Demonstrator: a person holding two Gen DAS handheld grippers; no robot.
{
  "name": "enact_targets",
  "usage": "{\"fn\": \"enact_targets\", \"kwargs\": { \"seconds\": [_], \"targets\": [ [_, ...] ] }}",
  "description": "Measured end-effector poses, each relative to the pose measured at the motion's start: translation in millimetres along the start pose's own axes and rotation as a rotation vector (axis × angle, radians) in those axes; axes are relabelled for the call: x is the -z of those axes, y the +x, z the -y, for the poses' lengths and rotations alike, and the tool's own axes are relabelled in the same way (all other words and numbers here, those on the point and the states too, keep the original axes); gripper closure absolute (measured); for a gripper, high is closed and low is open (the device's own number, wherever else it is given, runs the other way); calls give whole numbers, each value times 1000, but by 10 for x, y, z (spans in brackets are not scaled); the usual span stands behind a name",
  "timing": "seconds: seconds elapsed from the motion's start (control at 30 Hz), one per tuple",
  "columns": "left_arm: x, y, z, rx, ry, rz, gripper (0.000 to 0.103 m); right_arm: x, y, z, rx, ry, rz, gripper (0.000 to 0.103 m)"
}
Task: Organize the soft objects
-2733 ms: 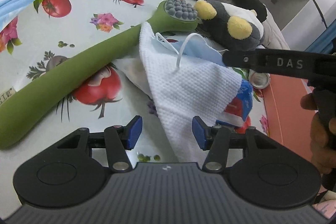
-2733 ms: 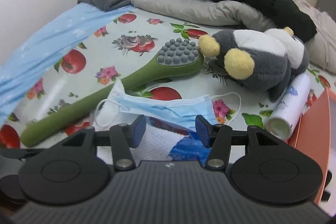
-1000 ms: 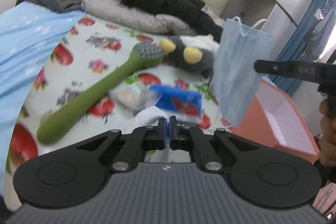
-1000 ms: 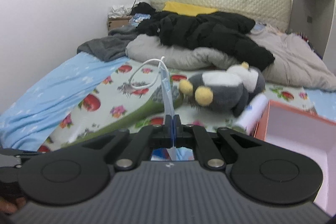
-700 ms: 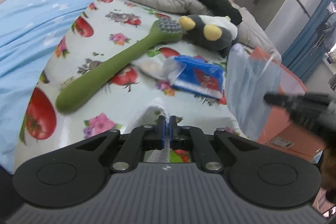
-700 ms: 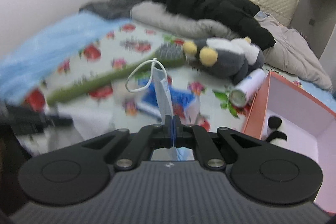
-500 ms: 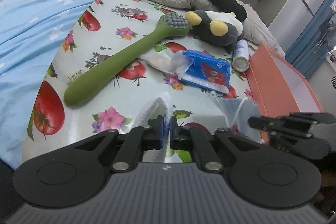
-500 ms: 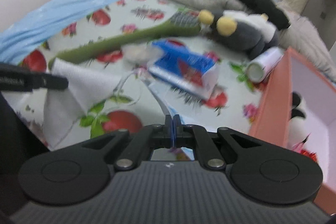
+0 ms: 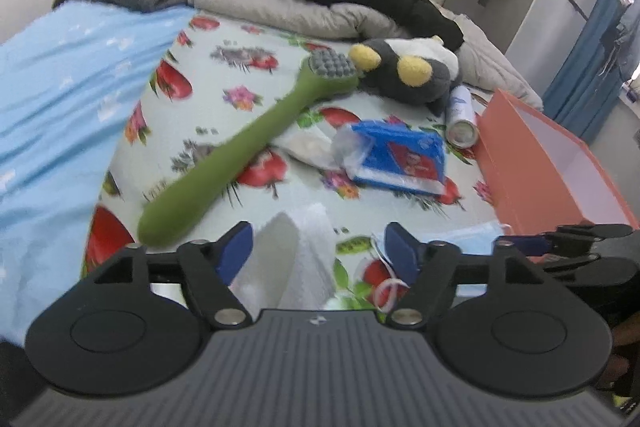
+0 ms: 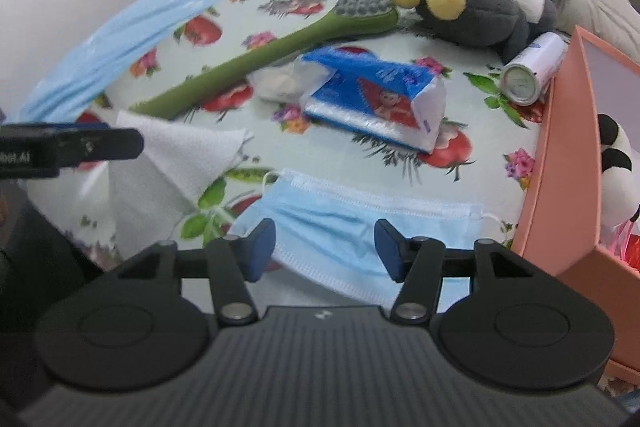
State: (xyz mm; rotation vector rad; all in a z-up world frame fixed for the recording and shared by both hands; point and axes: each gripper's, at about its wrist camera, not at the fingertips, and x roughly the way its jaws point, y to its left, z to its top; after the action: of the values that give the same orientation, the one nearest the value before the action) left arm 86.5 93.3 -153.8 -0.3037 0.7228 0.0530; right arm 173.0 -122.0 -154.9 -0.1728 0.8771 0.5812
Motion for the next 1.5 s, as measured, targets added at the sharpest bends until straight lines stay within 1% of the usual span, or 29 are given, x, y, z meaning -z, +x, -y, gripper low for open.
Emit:
{"fn": "enact_targets", "kwargs": {
  "seconds": [0.1,0.2,0.3,0.43,0.57,0.67,0.73,0.77,0.8,0.83,0.87,0.9,0.93,0.97,1.0,1.03,1.07,1.1,1.2,1.33,1.5],
  "targets": [
    [-7,139,-30,-60,23,-7,21,-4,180,92,24,55,-15,31],
    [19,311,-32,-126,79,-30,21,-2,328,121,48,59,-24,31],
    [64,489,-92,-157,86,-71,21,25,430,116,75,33,-43,31],
    [132,682,-103,-185,123,-112,21,91,541,125,68,33,-83,31],
    [182,822,-110,-207,128,-128,21,156,559,106,70,5,-48,30],
    [199,842,-60,-225,152,-121,21,165,555,109,69,8,-43,30],
    [196,848,-49,-231,145,-123,23,163,559,94,64,4,-44,36],
    [193,851,-46,-235,144,-124,26,160,557,76,61,-3,-45,38],
    [189,847,-43,-238,143,-123,32,156,554,58,59,-9,-44,42],
    [184,838,-39,-238,141,-122,34,155,550,44,56,-10,-44,45],
    [178,830,-29,-239,141,-123,40,159,546,31,53,-13,-43,47],
    [173,827,-20,-237,140,-124,47,163,540,14,52,-19,-41,51],
    [167,818,-11,-233,138,-125,50,166,535,-3,49,-26,-40,56],
    [163,811,-5,-229,134,-127,57,169,529,-18,45,-29,-40,59],
    [155,806,-2,-224,128,-129,65,167,525,-37,40,-32,-42,66],
    [147,798,3,-220,121,-132,69,164,521,-55,36,-35,-45,77],
    [140,787,8,-212,113,-135,78,162,517,-73,25,-35,-50,83],
    [133,766,11,-208,100,-134,82,163,513,-90,22,-31,-53,89],
    [109,687,56,-194,79,-130,85,162,499,-148,34,-43,-60,100],
    [29,523,155,-181,69,-100,86,132,432,-123,20,-8,-60,100],
    [-118,274,258,-165,50,-57,86,3,193,-85,32,9,5,100]
  ]
}}
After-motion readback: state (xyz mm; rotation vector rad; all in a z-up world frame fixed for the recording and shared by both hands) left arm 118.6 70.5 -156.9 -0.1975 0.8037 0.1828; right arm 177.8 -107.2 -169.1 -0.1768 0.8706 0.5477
